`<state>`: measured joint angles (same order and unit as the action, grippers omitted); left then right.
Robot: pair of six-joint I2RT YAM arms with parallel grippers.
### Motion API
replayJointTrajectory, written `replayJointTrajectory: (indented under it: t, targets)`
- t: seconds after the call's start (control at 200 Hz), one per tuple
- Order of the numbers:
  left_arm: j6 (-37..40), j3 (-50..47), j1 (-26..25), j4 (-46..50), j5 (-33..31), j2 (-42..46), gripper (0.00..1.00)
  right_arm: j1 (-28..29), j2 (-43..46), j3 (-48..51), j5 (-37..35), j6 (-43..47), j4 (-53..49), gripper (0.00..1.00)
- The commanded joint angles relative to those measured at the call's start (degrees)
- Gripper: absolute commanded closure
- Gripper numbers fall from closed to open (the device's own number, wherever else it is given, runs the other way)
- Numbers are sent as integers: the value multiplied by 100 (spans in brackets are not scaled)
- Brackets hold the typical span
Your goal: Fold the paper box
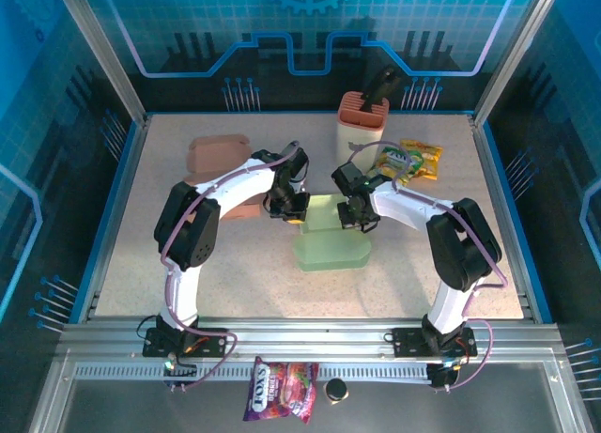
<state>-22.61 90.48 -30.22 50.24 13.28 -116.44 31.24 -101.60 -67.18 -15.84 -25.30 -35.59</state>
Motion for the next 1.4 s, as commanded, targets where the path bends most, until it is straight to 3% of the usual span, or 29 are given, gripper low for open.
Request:
replayJointTrajectory:
  t: [0.0, 0.235, 0.465, 0.67, 0.865, 1.045, 1.211, 1.396]
  targets:
    - [-64, 47, -37, -45, -20, -52, 100, 121, -108, -164, -417, -54, -453, 100]
    - [-160, 58, -53, -93, 2, -89, 100, 445, -483, -592, -1277, -490, -1190, 100]
    - [-388, -161, -18, -387, -30, -9, 100, 464, -396, -533, -847, -628, -1165, 100]
    - [-564, -463, 27, -746, 44, 25, 85, 435, -403, -478, -687, -573, -1073, 100]
    - [-665, -673, 25, -926, -11, 86, 82, 409, -366, -470, -638, -599, -1048, 100]
    - [-666, -760, -20, -935, -182, 93, 83, 409, -343, -472, -640, -640, -1037, 100]
    - [-779, -755, -165, -857, -616, 105, 100, 409, -313, -443, -631, -721, -1012, 100]
    - [-1071, -679, -424, -570, -1379, 78, 100, 410, -303, -410, -605, -790, -994, 100]
